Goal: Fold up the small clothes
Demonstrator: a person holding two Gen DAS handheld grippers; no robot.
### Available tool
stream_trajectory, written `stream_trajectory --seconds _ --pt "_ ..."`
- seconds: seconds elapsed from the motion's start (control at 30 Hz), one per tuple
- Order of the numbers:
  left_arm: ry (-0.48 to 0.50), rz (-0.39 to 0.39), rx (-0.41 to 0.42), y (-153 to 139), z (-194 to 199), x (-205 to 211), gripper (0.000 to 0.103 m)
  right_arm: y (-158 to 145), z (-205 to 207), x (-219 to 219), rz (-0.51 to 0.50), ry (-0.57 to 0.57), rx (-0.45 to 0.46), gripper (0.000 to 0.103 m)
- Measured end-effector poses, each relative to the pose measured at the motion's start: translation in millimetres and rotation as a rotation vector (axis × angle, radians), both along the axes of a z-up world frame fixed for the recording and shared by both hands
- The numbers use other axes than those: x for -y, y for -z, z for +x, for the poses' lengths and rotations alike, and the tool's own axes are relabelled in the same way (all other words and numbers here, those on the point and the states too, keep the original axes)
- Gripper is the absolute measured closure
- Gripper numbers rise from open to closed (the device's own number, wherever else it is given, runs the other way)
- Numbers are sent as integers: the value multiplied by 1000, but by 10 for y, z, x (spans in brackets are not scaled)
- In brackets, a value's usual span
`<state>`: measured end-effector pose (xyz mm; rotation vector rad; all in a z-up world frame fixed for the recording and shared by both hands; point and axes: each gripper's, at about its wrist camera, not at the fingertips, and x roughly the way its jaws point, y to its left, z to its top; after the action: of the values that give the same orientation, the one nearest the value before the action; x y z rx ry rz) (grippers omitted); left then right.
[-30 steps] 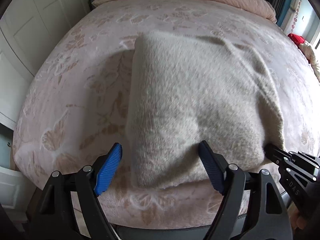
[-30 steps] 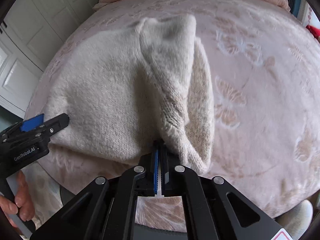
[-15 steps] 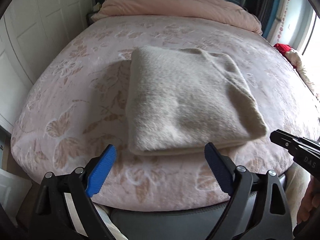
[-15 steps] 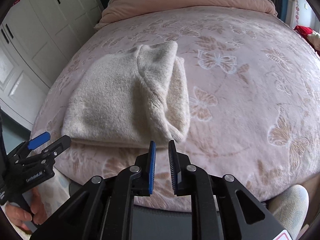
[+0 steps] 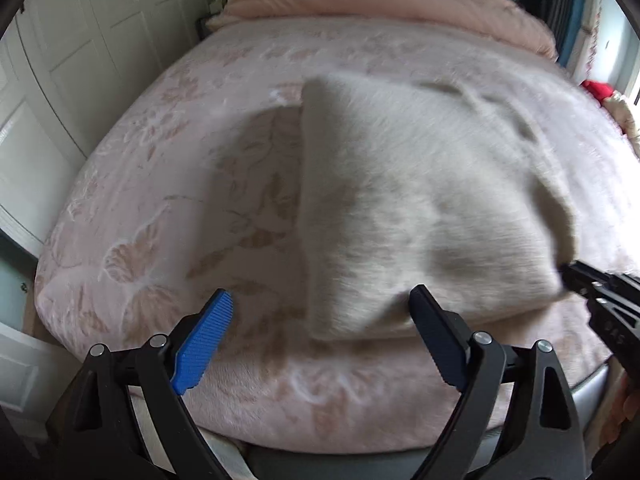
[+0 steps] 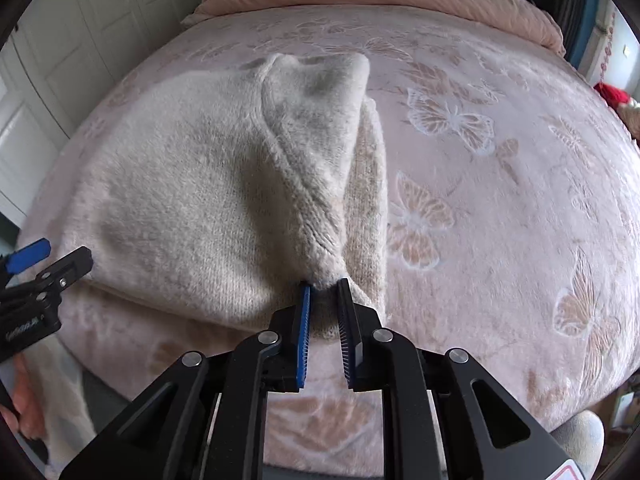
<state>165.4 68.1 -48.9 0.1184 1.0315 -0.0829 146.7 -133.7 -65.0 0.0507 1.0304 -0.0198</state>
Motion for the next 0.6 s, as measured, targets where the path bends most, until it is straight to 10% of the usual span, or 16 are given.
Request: stream_trajectory --seconds 0.6 --pt "61 -77 182 -452 -999 161 5 -691 -1122 -154 -28 113 211 32"
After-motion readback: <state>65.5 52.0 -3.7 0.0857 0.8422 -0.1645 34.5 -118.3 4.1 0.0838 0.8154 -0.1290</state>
